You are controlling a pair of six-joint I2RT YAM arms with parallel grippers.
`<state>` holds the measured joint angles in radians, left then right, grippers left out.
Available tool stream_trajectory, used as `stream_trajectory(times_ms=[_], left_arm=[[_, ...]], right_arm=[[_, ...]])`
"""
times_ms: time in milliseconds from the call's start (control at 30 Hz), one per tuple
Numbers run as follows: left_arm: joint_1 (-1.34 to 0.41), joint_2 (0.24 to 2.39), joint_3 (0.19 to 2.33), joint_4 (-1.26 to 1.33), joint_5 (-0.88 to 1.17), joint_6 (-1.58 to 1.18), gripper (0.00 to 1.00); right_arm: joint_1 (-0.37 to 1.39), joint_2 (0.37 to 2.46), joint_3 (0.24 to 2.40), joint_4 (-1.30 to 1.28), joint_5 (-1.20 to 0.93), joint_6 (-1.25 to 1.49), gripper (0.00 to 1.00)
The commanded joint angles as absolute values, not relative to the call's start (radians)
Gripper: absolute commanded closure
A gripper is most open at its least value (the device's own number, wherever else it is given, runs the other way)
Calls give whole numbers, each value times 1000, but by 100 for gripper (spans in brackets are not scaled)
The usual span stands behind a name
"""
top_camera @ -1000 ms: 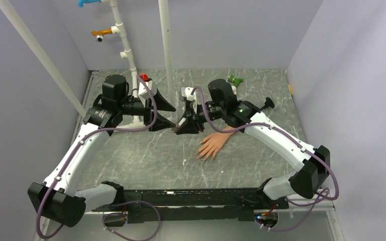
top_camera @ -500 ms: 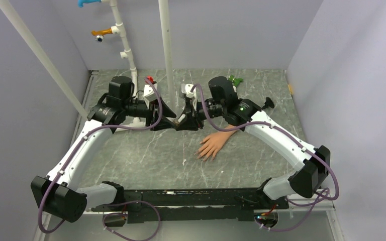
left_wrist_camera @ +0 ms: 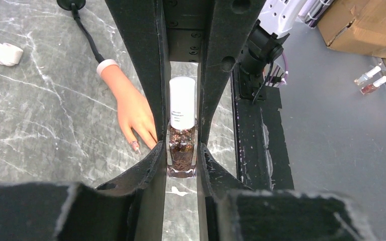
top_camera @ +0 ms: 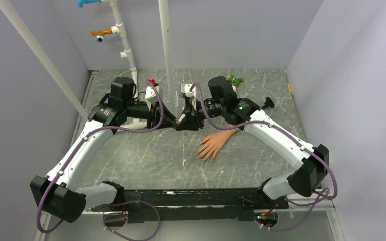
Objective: Paint the nails
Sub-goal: Pick up the nail polish bottle from the center of the board.
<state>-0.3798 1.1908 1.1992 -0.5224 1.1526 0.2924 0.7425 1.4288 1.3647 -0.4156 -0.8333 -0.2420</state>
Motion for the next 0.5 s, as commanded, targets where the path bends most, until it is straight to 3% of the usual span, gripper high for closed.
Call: stream_trajectory(times_ms=[0, 133, 200, 333, 400, 467], left_arm=[[-394, 1174, 1235, -518, 1155, 331, 78], [-403, 1175, 1237, -526, 1160, 343, 100], [-409, 1174, 1239, -531, 1154, 354, 100], [-409, 1163, 1238, -527, 1127, 353, 100], [-409, 1155, 1234, -517, 1110, 350, 100], [-409, 1151, 1232, -511, 1099, 348, 100]], right_arm=[[751, 1424, 1402, -344, -871, -243, 100], [750, 1436, 1410, -351, -882, -245, 100], [750, 1434, 1406, -346, -881, -243, 98], [750, 1418, 1391, -331, -861, -233, 60], [750, 1409, 1381, -324, -847, -230, 45], [750, 1405, 1370, -320, -841, -229, 37]])
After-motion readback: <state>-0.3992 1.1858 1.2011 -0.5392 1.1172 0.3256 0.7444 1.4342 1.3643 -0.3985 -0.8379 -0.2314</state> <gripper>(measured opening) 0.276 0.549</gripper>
